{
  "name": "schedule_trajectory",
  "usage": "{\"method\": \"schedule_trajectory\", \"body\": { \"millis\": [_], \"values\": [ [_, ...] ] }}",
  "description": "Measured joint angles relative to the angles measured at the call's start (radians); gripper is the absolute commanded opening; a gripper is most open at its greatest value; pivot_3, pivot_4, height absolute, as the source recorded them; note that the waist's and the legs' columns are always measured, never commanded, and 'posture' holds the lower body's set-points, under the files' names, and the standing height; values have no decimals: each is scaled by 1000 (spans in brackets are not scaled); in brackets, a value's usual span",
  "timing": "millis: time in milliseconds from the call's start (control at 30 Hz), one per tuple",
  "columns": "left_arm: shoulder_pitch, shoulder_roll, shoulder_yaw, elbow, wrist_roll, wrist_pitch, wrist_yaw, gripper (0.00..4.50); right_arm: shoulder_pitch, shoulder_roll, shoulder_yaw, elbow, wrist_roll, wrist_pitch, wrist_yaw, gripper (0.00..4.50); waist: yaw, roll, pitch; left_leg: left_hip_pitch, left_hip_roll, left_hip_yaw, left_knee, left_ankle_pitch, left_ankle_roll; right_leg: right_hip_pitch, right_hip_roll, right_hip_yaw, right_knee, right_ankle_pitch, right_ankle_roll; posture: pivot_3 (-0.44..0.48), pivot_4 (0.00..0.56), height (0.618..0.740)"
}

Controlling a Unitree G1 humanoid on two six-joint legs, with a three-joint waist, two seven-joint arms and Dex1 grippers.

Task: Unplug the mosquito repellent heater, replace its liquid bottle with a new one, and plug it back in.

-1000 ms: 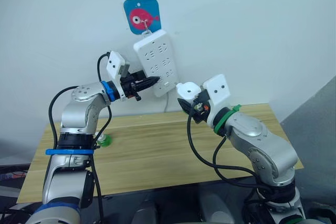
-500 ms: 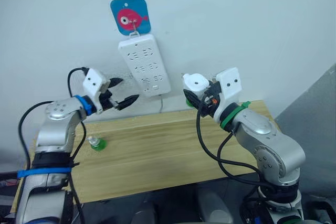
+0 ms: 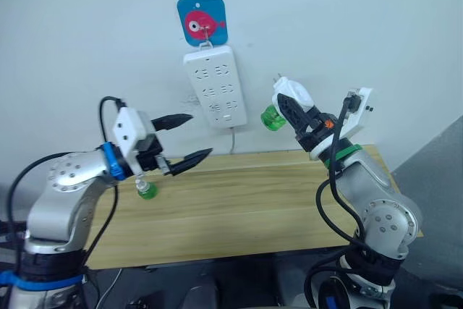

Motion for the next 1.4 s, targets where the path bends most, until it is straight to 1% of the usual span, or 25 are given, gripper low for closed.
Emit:
{"method": "schedule_trajectory", "body": {
  "millis": [67, 167, 333, 533, 733, 900, 1400],
  "values": [
    [-55, -80, -57, 2, 6, -7, 29, 4465, -9, 3, -12, 6, 77, -1, -54, 2923, 1, 0, 0, 0, 0, 1, 0, 0, 0, 0, 0, 0, 0, 0, 0, -141, 141, 734],
    [-98, -161, -117, 43, 27, -28, 59, 4465, -9, 4, -14, 14, 257, -24, -170, 2923, -19, 1, -1, 0, 1, 1, -1, 0, 0, -1, 1, 1, 0, 0, 0, -168, 139, 734],
    [-115, -209, -153, 110, 55, -75, 59, 4465, 21, -3, -8, 32, 487, -118, -339, 2923, -49, 1, -1, 0, 1, 1, -1, 0, 0, -1, 1, 0, 0, -1, -2, -185, 136, 734],
    [-173, -248, -156, 172, 80, -165, 57, 4465, 41, -31, 36, 42, 656, -226, -449, 2923, -61, 2, -1, 0, 1, 1, -1, 0, 0, 0, 2, 0, 0, -1, -2, -193, 134, 734],
    [-186, -262, -176, 227, 98, -219, 21, 4465, 58, -97, 81, 55, 726, -307, -505, 2923, -69, 2, -1, -1, 1, 1, -1, 0, 0, 0, 2, 0, -1, -1, -2, -191, 132, 734],
    [-234, -303, -195, 279, 117, -246, 21, 4465, 61, -139, 137, 55, 753, -359, -517, 2923, -70, 2, -1, -1, 1, 1, -1, 0, 0, 0, 2, 0, -1, -1, -2, -196, 133, 734],
    [-274, -347, -198, 319, 127, -283, 17, 4465, 89, -208, 204, 56, 773, -457, -527, 2923, -71, 2, -1, -1, 1, 1, -1, 0, 0, 0, 2, 1, -1, -1, -2, -207, 128, 734]
  ]
}}
